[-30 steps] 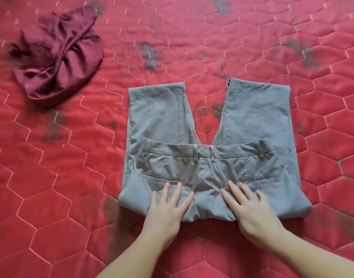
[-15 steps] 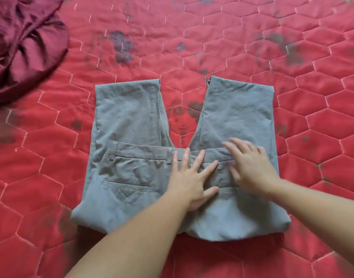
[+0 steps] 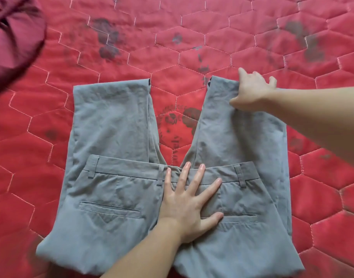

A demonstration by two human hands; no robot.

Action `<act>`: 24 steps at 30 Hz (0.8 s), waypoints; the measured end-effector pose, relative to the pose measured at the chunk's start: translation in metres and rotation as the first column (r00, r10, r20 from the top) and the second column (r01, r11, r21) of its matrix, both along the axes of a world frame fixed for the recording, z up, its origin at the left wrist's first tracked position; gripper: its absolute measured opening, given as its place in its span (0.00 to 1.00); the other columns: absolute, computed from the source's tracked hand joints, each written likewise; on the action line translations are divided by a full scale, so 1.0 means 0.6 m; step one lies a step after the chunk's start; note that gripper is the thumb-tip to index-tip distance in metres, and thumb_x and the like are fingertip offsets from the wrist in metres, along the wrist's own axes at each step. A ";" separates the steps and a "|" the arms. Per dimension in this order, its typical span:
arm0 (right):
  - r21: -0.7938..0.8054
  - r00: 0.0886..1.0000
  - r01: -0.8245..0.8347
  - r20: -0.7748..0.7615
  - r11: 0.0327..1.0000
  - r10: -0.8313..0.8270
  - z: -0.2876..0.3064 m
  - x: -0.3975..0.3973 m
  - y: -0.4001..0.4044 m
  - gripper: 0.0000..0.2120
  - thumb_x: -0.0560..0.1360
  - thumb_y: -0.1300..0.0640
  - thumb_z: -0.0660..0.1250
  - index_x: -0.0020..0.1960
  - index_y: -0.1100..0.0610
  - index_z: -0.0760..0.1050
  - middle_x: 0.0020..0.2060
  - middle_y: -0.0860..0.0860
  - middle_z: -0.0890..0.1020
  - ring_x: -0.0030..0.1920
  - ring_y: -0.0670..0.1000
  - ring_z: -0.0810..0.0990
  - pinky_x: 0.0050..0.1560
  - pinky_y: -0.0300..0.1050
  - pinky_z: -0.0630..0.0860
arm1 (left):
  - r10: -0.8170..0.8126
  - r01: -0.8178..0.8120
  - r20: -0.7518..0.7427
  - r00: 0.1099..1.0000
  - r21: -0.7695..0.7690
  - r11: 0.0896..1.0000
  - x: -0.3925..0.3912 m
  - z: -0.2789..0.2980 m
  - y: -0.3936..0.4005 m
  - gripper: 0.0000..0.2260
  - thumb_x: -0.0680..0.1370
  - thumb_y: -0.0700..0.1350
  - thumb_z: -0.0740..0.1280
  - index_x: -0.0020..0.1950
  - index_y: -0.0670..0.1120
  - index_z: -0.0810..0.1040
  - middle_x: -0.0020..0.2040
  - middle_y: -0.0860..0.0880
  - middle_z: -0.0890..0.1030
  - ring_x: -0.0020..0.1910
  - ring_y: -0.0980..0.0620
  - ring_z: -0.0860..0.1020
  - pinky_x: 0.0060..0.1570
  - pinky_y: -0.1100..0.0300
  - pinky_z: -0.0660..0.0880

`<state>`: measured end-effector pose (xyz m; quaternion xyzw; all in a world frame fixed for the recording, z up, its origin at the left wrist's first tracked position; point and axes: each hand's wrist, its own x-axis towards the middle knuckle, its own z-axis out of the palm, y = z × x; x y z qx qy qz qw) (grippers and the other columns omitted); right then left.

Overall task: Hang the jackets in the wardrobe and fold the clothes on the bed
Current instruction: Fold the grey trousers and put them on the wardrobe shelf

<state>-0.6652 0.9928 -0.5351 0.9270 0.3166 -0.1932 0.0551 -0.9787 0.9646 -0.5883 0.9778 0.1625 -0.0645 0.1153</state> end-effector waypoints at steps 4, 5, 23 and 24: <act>0.041 0.997 -0.063 0.045 0.997 0.061 0.014 0.004 0.010 0.10 0.69 0.58 0.64 0.50 0.56 0.72 0.50 0.56 0.76 0.54 0.59 0.74 0.62 0.56 0.61 | 0.007 -0.008 0.028 1.000 0.036 0.999 -0.001 -0.005 -0.001 0.33 0.69 0.72 0.57 0.73 0.65 0.63 0.77 0.48 0.63 0.75 0.40 0.61 0.68 0.31 0.51; 0.095 0.996 -0.079 0.046 0.992 0.075 0.018 0.001 0.007 0.04 0.69 0.58 0.63 0.45 0.54 0.72 0.46 0.55 0.77 0.51 0.59 0.74 0.59 0.54 0.63 | 0.009 -0.010 0.038 0.999 0.037 0.999 -0.001 -0.007 -0.001 0.33 0.69 0.72 0.57 0.74 0.65 0.63 0.77 0.48 0.63 0.75 0.40 0.61 0.68 0.31 0.51; 0.270 0.833 -0.552 0.132 0.789 0.538 0.113 -0.392 -0.211 0.03 0.73 0.62 0.66 0.47 0.58 0.76 0.42 0.56 0.77 0.39 0.62 0.79 0.33 0.48 0.67 | 0.738 -0.454 -0.489 0.465 -0.847 -0.275 -0.049 0.148 0.036 0.21 0.82 0.59 0.54 0.49 0.45 0.78 0.44 0.45 0.83 0.44 0.45 0.81 0.39 0.57 0.78; 0.279 0.822 -0.568 0.132 0.775 0.555 0.115 -0.417 -0.227 0.05 0.68 0.64 0.70 0.43 0.58 0.76 0.38 0.56 0.77 0.34 0.60 0.79 0.29 0.47 0.68 | 0.657 -0.476 -0.575 0.488 -0.806 -0.352 -0.064 0.156 0.037 0.22 0.80 0.62 0.55 0.50 0.46 0.78 0.45 0.44 0.83 0.41 0.46 0.82 0.38 0.57 0.78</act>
